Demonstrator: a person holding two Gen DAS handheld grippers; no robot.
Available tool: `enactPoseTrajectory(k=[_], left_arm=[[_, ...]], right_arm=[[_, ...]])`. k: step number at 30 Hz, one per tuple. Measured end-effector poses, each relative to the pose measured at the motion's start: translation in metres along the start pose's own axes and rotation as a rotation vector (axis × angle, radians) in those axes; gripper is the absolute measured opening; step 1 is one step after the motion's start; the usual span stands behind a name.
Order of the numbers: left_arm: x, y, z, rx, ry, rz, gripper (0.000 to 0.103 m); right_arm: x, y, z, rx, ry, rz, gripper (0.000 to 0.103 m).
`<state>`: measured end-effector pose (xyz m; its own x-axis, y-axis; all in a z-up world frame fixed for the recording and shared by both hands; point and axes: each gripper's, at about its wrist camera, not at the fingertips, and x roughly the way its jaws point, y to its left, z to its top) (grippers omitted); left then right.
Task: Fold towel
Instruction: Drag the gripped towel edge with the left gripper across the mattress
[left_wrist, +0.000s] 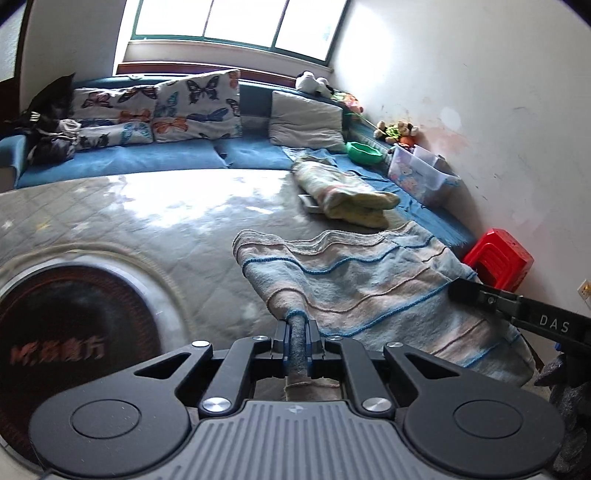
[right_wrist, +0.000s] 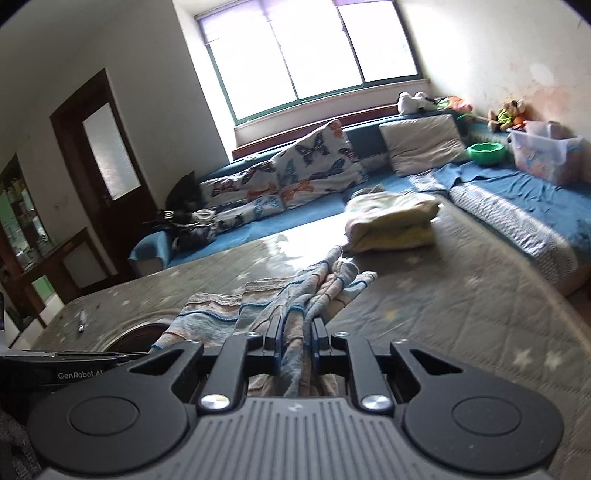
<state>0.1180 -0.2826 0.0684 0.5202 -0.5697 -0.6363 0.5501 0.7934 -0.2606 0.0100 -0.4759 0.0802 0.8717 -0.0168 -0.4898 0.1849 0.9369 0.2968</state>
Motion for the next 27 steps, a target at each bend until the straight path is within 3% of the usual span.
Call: enactPoseTrajectory(k=[12,20,27], left_arm=[[0.034,-0.03,0.005,0.031,0.046,-0.028,0.009],[0.055,-0.045,-0.01,0.08,0.108,-0.037,0.009],[0.068,-0.05,-0.023,0.115,0.148,-0.008,0.014]], right_arm=[[0.006,-0.038,0.005,0.001,0.011,-0.067,0.013],[0.015,-0.056,-0.002,-0.02,0.042,-0.123,0.013],[0.023,-0.071,-0.019,0.016,0.101,-0.191,0.02]])
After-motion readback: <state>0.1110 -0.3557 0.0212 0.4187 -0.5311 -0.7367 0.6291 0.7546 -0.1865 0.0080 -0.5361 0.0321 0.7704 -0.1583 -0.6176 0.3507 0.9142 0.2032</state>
